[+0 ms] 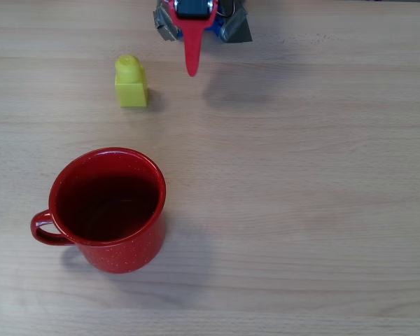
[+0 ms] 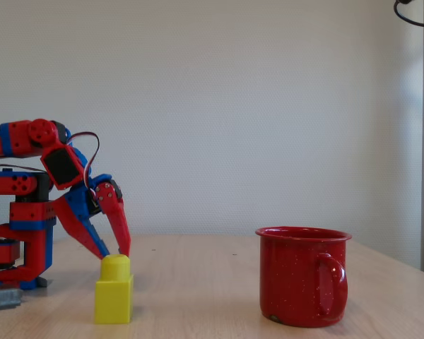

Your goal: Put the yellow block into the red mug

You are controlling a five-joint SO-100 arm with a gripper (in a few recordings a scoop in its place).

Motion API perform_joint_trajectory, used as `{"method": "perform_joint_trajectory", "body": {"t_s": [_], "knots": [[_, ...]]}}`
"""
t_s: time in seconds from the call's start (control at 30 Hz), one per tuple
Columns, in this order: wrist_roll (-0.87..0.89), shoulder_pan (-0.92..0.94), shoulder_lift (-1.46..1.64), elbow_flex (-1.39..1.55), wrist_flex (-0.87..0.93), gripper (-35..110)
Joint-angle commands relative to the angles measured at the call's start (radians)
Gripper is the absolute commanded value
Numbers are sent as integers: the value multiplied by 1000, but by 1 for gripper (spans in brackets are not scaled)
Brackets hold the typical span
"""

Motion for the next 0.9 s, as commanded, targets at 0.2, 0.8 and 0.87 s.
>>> {"method": "perform_joint_trajectory", "body": {"t_s": [0.2, 0.8, 0.87], "knots": [[-52, 74, -176, -279, -11, 0], [-187, 305, -581, -710, 204, 30], [-216, 322, -627, -755, 255, 34]]}}
